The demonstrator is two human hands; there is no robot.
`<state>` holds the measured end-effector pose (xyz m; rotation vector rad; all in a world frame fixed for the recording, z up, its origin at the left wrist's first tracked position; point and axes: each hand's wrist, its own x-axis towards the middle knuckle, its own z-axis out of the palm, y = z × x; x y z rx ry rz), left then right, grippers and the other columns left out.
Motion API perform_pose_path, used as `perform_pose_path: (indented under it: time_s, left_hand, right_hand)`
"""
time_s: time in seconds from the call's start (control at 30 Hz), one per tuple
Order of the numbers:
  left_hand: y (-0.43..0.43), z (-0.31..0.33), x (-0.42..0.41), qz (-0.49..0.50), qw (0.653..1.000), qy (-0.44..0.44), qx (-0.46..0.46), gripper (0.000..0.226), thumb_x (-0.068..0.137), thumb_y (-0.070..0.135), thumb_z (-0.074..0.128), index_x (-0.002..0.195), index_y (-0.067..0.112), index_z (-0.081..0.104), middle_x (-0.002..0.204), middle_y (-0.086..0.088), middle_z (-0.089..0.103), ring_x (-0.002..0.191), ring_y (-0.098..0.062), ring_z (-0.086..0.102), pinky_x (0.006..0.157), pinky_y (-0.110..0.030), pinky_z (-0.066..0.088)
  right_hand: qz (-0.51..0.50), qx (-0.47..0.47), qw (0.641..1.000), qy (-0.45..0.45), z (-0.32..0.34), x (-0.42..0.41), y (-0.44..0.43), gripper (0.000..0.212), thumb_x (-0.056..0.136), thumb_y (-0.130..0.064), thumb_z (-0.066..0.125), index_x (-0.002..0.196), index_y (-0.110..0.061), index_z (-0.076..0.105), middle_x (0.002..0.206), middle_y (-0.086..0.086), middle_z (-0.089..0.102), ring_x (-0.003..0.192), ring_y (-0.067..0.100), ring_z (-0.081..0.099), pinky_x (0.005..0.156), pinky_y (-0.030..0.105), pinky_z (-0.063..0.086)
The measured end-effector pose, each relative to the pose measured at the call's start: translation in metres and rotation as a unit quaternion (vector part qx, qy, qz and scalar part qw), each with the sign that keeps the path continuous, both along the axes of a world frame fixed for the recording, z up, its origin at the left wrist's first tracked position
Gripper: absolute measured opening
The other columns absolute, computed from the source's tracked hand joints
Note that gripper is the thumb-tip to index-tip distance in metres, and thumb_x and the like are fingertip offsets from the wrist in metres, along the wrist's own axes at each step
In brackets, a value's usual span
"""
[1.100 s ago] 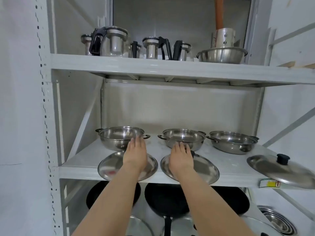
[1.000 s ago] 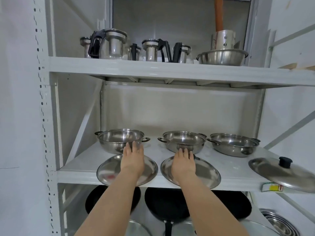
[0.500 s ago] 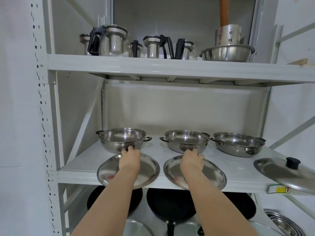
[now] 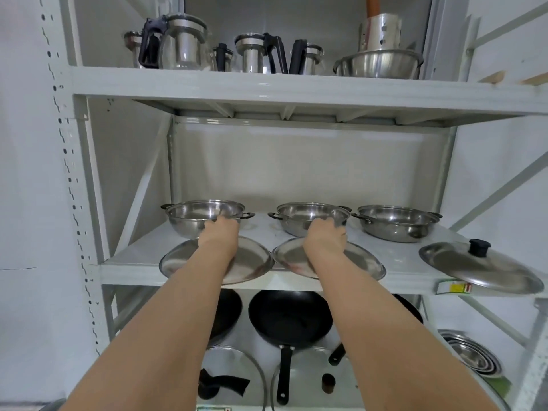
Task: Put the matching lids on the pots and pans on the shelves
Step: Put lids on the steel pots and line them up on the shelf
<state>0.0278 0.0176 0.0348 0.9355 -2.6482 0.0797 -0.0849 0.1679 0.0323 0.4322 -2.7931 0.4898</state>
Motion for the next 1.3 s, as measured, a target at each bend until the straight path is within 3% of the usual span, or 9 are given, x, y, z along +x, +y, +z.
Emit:
perform_pose_path:
  time_s: [0.3,0.63,0.93,1.3]
  left_hand:
    - [-0.018,0.032,0.009,0.048,0.996,0.059,-0.055,0.034,0.092,-0.001,0.039,0.121,0.002,0.056,0.121,-0.017,0.05,0.12,-0.038,0.043,0.093,-0.046,0.045]
    - [-0.045,0.046,-0.054,0.043,0.997,0.052,-0.04,0.028,0.092,0.0,0.043,0.117,0.005,0.055,0.122,-0.015,0.046,0.118,-0.037,0.043,0.092,-0.045,0.046]
    - [-0.107,0.073,-0.116,0.074,0.995,0.038,-0.06,0.03,0.092,-0.004,0.04,0.118,0.004,0.054,0.121,-0.013,0.048,0.118,-0.036,0.044,0.091,-0.043,0.046]
    - [-0.172,0.051,-0.164,0.095,0.994,0.043,-0.024,0.031,0.093,-0.001,0.039,0.12,0.007,0.054,0.122,-0.013,0.049,0.12,-0.035,0.044,0.092,-0.044,0.047]
  right_hand:
    - [0.044,0.001,0.994,0.102,0.027,-0.036,0.041,0.036,0.088,0.004,0.046,0.122,-0.005,0.055,0.129,0.015,0.047,0.119,0.04,0.042,0.098,0.041,0.04]
    - [0.116,-0.003,0.988,0.106,0.03,-0.094,-0.012,0.032,0.092,-0.005,0.047,0.122,-0.01,0.057,0.123,0.014,0.051,0.115,0.038,0.048,0.098,0.045,0.042]
    - [0.098,-0.024,0.989,0.109,0.053,-0.175,-0.06,0.037,0.093,-0.008,0.047,0.128,-0.015,0.056,0.129,0.011,0.052,0.119,0.035,0.047,0.103,0.039,0.041]
    - [0.105,-0.002,0.989,0.103,0.038,-0.235,-0.1,0.039,0.09,-0.003,0.046,0.126,-0.015,0.056,0.126,0.01,0.052,0.116,0.034,0.046,0.098,0.039,0.041]
